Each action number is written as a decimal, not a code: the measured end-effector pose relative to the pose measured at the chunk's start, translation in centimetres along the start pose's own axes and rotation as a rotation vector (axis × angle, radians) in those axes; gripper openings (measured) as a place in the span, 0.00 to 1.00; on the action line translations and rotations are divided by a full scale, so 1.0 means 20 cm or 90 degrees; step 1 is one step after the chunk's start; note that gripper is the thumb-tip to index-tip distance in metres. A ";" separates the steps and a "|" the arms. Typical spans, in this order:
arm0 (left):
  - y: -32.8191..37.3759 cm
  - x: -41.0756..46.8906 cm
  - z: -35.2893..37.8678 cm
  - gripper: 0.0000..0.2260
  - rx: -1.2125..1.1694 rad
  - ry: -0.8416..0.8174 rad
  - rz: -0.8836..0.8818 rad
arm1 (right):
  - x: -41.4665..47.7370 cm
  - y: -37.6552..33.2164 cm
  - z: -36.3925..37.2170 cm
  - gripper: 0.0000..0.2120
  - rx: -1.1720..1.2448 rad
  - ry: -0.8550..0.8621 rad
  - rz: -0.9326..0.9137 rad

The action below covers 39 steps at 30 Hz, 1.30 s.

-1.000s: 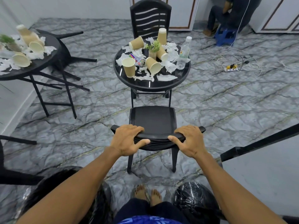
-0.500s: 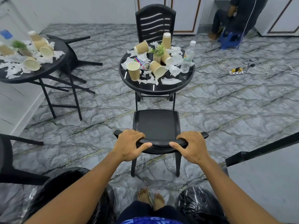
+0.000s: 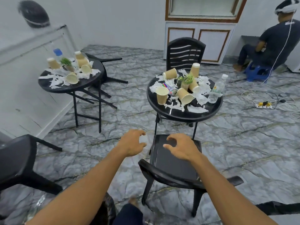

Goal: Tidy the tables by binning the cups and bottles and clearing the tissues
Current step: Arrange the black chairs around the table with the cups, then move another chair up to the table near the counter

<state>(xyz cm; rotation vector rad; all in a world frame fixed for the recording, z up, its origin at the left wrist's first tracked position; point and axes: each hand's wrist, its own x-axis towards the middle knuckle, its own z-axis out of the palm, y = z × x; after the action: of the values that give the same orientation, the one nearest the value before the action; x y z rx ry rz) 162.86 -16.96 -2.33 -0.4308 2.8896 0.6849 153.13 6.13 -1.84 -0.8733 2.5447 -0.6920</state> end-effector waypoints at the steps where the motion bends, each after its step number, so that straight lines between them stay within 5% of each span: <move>1: -0.05 0.04 -0.03 0.22 0.004 0.003 -0.005 | 0.07 -0.04 0.02 0.21 -0.016 -0.014 -0.006; 12: -0.90 0.84 -0.26 0.21 0.034 -0.114 0.003 | 1.15 -0.37 0.43 0.15 -0.021 -0.111 0.105; 18: -1.20 1.24 -0.49 0.20 0.017 -0.173 -0.007 | 1.60 -0.57 0.43 0.20 -0.007 -0.131 0.167; 39: -1.64 2.47 -1.18 0.19 -0.016 -0.085 -0.069 | 3.18 -0.82 0.07 0.19 -0.028 -0.144 0.073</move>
<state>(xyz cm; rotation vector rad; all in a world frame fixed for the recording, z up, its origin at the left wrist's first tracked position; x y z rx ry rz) 124.47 -67.83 -5.09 -0.5201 2.7126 0.7049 114.23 -46.72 -5.05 -0.7664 2.3928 -0.4760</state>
